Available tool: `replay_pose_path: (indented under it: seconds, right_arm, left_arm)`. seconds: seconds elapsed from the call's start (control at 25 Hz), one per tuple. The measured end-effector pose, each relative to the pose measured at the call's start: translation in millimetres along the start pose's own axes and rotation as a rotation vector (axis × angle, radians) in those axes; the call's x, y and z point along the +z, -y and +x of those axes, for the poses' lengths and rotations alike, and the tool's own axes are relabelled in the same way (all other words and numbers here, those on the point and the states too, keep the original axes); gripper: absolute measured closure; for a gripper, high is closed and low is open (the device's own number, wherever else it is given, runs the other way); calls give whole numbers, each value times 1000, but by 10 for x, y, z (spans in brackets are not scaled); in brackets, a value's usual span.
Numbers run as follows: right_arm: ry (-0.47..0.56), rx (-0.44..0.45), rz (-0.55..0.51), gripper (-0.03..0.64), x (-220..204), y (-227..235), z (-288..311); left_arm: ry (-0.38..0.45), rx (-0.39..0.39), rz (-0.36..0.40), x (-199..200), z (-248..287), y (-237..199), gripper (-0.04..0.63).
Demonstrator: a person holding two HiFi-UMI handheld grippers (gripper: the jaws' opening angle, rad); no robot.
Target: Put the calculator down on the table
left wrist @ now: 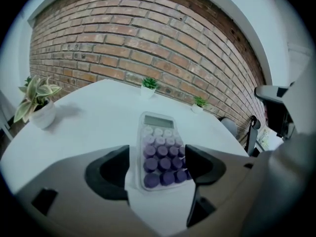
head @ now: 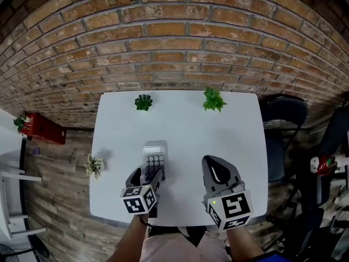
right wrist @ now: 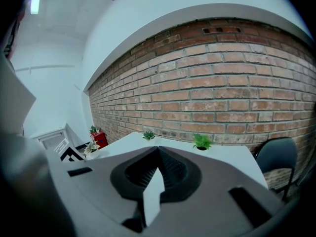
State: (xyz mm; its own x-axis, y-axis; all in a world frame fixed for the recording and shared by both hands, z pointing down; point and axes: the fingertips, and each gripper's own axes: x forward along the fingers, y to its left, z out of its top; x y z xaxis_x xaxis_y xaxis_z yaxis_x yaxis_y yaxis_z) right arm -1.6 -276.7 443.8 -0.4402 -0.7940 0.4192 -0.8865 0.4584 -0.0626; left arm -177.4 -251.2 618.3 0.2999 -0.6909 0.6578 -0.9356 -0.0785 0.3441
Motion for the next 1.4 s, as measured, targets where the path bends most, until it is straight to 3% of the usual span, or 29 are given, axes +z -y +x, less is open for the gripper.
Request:
replay_pose_path:
  seconds: [0.16, 0.44, 0.56, 0.64, 0.76, 0.88, 1.4]
  right_arm:
    - [15, 15, -10, 614, 41, -48, -43]
    - [99, 38, -55, 614, 362, -157, -176]
    - [158, 46, -87, 614, 603, -201, -235]
    - [194, 47, -111, 614, 760, -206, -300]
    - [246, 46, -145, 614, 966, -205, -417]
    - [279, 38, -161, 614, 1097, -186, -520]
    - [307, 68, -179, 618, 1190, -202, -579]
  left_arm:
    - [92, 31, 40, 212, -232, 36, 250]
    - [430, 11, 248, 1174, -1029, 664, 252]
    - [559, -5, 298, 1570, -1382, 958, 255]
    - [639, -6, 307, 1780, -1603, 1125, 325]
    - [721, 17, 329, 1993, -1869, 1310, 515]
    - [741, 10, 326, 2093, -1992, 1430, 574]
    - [714, 15, 335, 2114, -2002, 1532, 577]
